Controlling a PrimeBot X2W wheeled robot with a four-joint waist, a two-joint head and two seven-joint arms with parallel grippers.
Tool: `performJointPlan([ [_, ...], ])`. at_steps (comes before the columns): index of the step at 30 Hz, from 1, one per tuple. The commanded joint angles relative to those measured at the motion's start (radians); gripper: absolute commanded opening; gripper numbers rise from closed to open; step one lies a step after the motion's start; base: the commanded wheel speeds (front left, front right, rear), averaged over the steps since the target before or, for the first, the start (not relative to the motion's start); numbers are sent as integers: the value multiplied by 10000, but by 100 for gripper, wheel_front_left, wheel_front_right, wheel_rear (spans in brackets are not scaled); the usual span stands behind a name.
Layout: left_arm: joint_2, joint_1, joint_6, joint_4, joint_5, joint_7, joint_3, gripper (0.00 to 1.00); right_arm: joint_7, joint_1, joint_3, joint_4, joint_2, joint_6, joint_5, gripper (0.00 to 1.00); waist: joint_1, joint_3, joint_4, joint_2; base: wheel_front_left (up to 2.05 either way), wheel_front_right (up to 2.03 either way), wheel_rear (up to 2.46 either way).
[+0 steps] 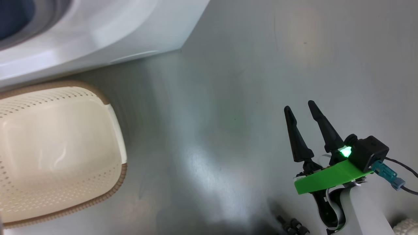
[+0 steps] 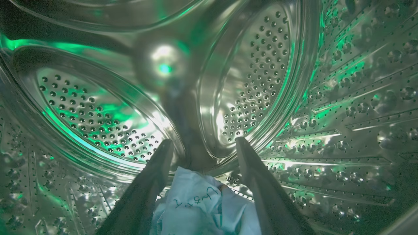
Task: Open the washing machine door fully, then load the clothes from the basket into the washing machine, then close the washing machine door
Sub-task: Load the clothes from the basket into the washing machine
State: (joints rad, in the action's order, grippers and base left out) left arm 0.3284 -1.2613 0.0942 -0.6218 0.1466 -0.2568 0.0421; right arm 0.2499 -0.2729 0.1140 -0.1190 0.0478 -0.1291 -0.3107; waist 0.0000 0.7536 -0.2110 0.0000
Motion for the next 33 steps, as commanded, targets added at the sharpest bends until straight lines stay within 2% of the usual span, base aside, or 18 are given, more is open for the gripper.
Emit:
performJointPlan([
  [1,307,418,83,50,87,-49,197,100,119,158,131,119,24,-16,19,100,0,-324,205,0,0,0,0],
  [12,-271,1341,227,-184,264,-49,343,100,119,242,54,-65,24,-16,125,100,0,-1103,667,0,0,0,0],
  [18,-368,1873,277,-40,378,-49,492,100,119,270,44,-140,24,-16,152,100,0,-1505,822,0,0,0,0],
  [27,-381,3235,312,857,291,-49,624,100,119,358,-34,-149,24,-16,120,100,0,-2094,883,0,0,0,0],
  [33,-618,4397,272,1769,316,-49,855,100,119,424,-6,-98,24,-16,128,100,0,-2193,967,0,0,0,0],
])
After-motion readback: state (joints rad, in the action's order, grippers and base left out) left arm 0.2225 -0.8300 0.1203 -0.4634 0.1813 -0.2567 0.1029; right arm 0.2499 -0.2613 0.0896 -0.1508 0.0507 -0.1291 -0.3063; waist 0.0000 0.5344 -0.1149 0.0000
